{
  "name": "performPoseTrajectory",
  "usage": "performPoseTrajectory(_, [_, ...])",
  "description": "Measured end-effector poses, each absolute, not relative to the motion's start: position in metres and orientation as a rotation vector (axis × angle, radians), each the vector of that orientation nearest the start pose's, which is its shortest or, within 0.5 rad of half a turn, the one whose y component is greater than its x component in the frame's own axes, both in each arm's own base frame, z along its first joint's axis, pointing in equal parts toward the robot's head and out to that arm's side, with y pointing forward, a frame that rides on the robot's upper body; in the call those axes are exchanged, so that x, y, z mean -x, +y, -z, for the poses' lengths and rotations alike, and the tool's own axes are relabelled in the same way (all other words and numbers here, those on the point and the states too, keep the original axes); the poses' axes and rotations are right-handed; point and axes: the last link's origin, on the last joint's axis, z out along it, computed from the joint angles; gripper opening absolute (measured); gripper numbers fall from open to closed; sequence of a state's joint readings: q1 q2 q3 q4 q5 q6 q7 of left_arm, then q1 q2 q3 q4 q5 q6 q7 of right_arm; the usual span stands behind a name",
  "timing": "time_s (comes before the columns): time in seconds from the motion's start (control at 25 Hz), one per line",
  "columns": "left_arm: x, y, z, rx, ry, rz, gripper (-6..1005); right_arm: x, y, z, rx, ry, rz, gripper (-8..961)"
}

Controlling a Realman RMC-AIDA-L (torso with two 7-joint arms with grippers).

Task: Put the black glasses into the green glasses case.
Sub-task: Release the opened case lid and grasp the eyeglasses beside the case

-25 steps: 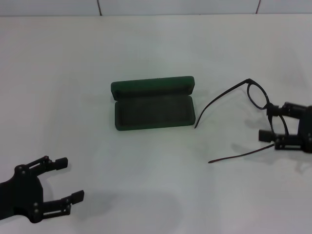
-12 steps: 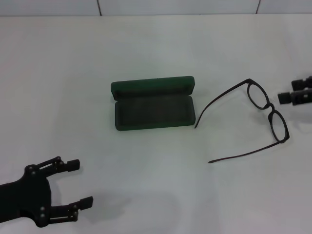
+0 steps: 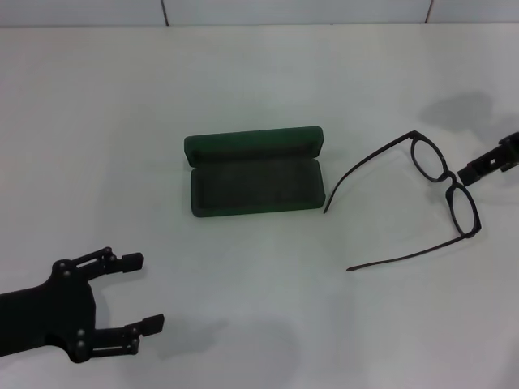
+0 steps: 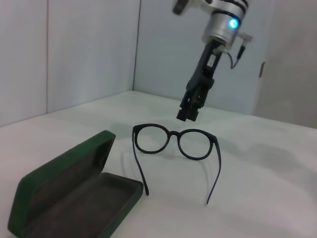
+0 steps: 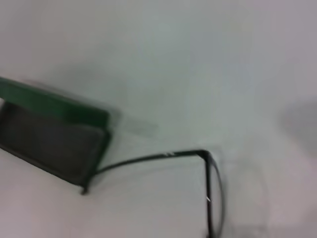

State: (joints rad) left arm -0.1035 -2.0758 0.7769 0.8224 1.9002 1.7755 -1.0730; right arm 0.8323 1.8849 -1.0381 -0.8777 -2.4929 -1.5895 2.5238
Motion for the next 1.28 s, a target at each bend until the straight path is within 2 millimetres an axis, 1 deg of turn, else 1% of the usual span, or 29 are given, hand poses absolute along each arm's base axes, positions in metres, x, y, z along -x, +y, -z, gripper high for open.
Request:
performPoseTrajectory(0.08, [0.331, 0.202, -0.022, 2.717, -0.439, 0.673, 881, -0.204, 0.412, -0.06, 2.463, 1.355, 0.408, 854])
performPoseTrajectory(0.16, [0.332, 0.201, -0.022, 2.722, -0.433, 0.666, 881, -0.192, 0.418, -0.052, 2.42, 1.354, 0.501, 854])
performPoseTrajectory(0.36, [0.334, 0.201, -0.021, 2.733, -0.413, 0.642, 881, -0.18, 0.422, -0.039, 2.408, 1.354, 0.532, 850])
performPoseTrajectory(0.56, [0.333, 0.201, -0.02, 2.738, -0.405, 0.64, 882, -0.178, 0.423, -0.029, 2.377, 1.374, 0.539, 837])
performPoseTrajectory(0.68, [0.333, 0.201, -0.02, 2.74, -0.405, 0.639, 882, -0.179, 0.424, -0.023, 2.335, 1.394, 0.576, 837])
performPoseTrajectory(0.84, [0.333, 0.201, -0.02, 2.74, -0.405, 0.639, 882, -0.178, 0.425, -0.018, 2.281, 1.41, 0.602, 838])
performPoseTrajectory(1.08, [0.332, 0.202, -0.019, 2.741, -0.388, 0.64, 882, -0.174, 0.428, -0.015, 2.263, 1.41, 0.581, 838])
performPoseTrajectory(1.28, [0.331, 0.203, -0.019, 2.742, -0.386, 0.642, 882, -0.171, 0.429, -0.006, 2.272, 1.397, 0.556, 748])
